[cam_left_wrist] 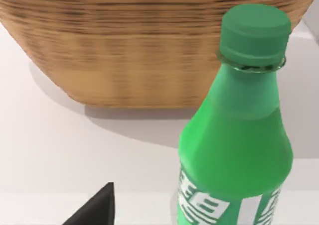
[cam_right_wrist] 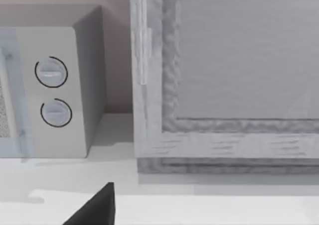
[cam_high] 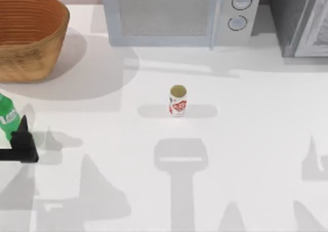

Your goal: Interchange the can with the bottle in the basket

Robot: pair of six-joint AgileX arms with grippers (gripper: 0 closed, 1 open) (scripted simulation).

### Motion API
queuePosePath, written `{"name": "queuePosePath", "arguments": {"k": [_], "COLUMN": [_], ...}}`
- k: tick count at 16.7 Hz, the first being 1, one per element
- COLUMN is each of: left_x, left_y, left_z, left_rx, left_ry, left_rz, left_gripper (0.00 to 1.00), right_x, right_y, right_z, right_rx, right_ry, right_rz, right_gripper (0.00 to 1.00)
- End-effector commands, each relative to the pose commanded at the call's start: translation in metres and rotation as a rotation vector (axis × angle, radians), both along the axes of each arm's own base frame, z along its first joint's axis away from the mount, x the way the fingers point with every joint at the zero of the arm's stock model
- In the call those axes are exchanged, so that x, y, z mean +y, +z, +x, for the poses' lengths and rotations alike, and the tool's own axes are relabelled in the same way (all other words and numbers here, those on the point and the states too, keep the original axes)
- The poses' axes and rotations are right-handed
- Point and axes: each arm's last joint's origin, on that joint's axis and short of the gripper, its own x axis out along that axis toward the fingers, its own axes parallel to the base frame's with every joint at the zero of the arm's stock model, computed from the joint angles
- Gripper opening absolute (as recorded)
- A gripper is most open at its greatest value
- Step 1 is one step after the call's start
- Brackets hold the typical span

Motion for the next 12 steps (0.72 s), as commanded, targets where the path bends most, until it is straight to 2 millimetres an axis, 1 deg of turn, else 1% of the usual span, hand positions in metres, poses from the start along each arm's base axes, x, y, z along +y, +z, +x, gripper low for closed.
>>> {"name": "queuePosePath", "arguments": {"k": [3, 5, 12], "left_x": [0.002, 0.003, 0.002], "left_y": [-0.012, -0.017, -0.018], "left_z": [0.003, 0.004, 0.004], "left_rx": [0.035, 0.047, 0.053], "left_ry": [0.001, 0.003, 0.001], "left_rz": [-0.001, -0.002, -0.002], "left_gripper": [1.0, 1.0, 1.0], "right_x": [0.0, 0.0, 0.0], "right_y": [0.0, 0.0, 0.0], "right_z": [0.0, 0.0, 0.0], "right_rx": [0.0, 0.0, 0.0], "right_ry": [0.0, 0.0, 0.0], "right_rz": [0.0, 0.0, 0.0], "right_gripper": [1.0, 1.0, 1.0]}}
